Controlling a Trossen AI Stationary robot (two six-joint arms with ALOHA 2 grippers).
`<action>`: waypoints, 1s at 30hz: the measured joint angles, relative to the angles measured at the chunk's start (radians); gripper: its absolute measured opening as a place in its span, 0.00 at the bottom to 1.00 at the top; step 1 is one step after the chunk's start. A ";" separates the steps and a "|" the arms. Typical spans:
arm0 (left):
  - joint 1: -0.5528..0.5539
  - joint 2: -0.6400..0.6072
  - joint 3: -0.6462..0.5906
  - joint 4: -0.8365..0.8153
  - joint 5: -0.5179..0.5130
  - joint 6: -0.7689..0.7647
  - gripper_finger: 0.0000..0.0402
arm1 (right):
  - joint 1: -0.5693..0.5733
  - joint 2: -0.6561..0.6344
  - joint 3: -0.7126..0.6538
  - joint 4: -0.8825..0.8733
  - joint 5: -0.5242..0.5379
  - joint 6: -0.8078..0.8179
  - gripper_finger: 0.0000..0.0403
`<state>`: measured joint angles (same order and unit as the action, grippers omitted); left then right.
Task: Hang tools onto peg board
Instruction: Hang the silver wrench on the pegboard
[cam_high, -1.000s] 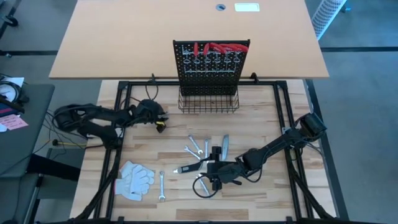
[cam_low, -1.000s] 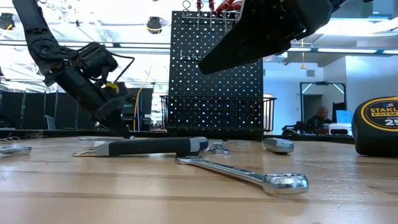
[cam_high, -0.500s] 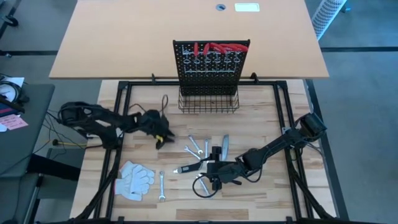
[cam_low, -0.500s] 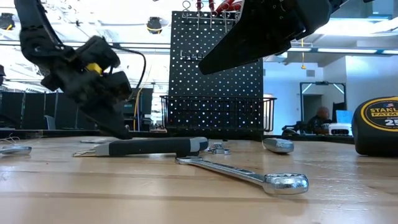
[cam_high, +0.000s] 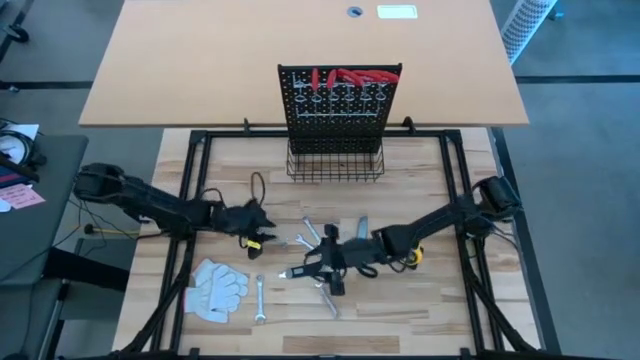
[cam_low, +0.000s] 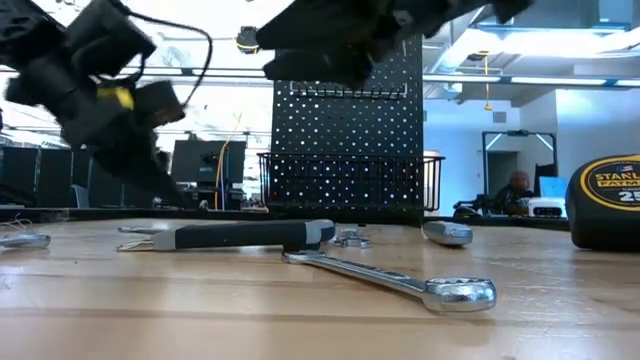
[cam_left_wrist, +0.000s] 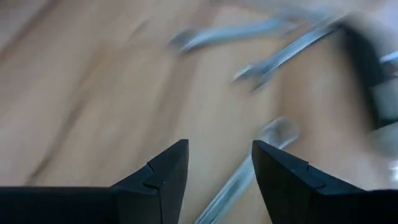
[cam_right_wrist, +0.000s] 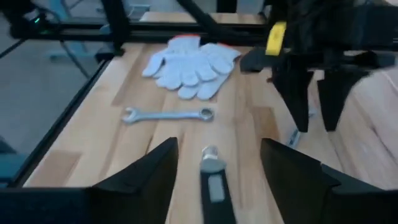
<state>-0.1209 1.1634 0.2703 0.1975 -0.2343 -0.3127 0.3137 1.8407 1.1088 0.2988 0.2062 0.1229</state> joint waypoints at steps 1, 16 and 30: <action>-0.014 -0.024 0.000 -0.069 -0.056 -0.022 0.43 | -0.011 0.017 0.021 -0.005 -0.002 0.005 0.54; -0.196 -0.345 0.002 -0.468 -0.381 -0.207 0.43 | -0.186 0.406 0.443 -0.261 -0.152 0.063 0.05; -0.246 -0.270 0.001 -0.307 -0.417 -0.076 0.43 | -0.195 0.425 0.442 -0.314 -0.163 0.090 0.01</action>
<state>-0.3668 0.8933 0.2710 -0.1100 -0.6514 -0.3888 0.1188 2.2658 1.5509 -0.0150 0.0435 0.2125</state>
